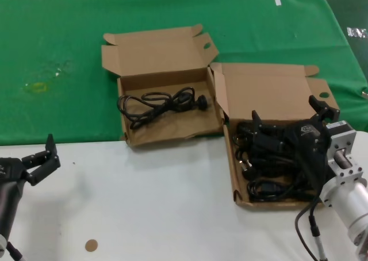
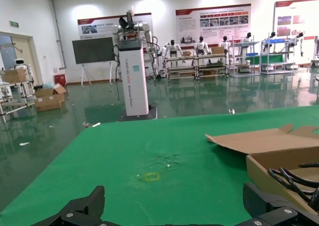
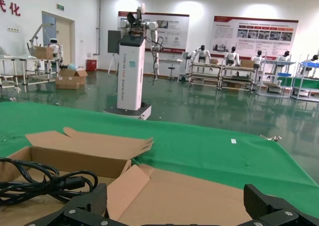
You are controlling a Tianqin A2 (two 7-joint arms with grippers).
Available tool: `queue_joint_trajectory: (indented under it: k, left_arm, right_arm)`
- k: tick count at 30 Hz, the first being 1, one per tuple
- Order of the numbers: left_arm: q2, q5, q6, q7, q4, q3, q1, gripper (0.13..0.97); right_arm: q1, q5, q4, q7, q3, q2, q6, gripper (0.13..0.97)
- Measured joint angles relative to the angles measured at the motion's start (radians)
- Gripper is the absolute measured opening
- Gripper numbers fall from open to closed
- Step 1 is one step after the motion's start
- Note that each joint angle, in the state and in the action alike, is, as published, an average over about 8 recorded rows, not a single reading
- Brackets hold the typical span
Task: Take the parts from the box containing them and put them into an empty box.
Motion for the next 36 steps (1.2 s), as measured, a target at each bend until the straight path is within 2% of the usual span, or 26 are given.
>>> queue_joint_trajectory:
  k: [36]
  left_arm:
    - [0.000,0.000,0.000,0.000,0.000,0.000,0.000,0.966]
  right_arm:
    - [0.000,0.000,0.000,0.000,0.000,0.000,0.000,0.966]
